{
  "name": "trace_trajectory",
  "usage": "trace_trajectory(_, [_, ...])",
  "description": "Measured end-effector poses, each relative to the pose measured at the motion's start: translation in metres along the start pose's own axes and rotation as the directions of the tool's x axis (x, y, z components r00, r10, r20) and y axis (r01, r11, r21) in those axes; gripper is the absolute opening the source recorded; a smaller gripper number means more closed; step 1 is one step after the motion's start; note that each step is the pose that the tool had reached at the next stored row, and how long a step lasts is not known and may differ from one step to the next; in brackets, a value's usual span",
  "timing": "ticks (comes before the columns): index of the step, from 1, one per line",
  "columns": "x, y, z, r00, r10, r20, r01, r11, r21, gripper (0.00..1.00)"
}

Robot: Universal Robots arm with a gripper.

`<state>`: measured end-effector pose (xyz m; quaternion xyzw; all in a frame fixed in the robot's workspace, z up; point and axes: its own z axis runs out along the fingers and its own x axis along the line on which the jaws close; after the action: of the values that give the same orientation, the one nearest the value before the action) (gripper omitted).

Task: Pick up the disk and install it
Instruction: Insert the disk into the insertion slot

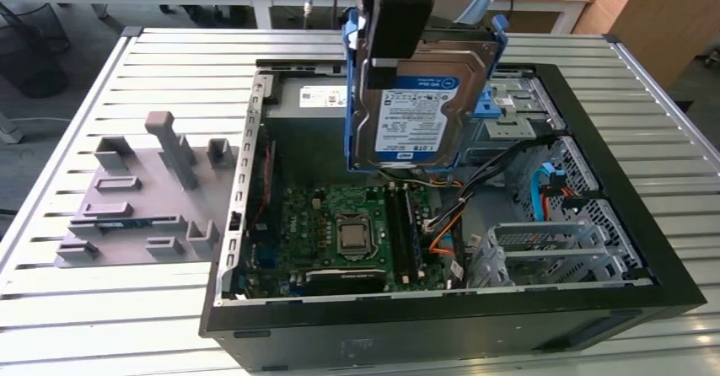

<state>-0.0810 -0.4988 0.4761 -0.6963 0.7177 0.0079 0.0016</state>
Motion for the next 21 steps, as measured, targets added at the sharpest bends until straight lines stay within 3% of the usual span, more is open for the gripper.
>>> trace_trajectory(12, [0.0023,-0.0182,-0.0002,1.0000,0.002,0.0002,-0.002,1.0000,-0.0019,0.36])
trace_trajectory(17, [0.0062,-0.0198,-0.0002,1.0000,0.002,0.0003,-0.002,1.0000,-0.0021,0.36])
trace_trajectory(21, [0.0137,-0.0201,-0.0003,1.0000,0.002,0.0003,-0.002,1.0000,-0.0021,0.36])
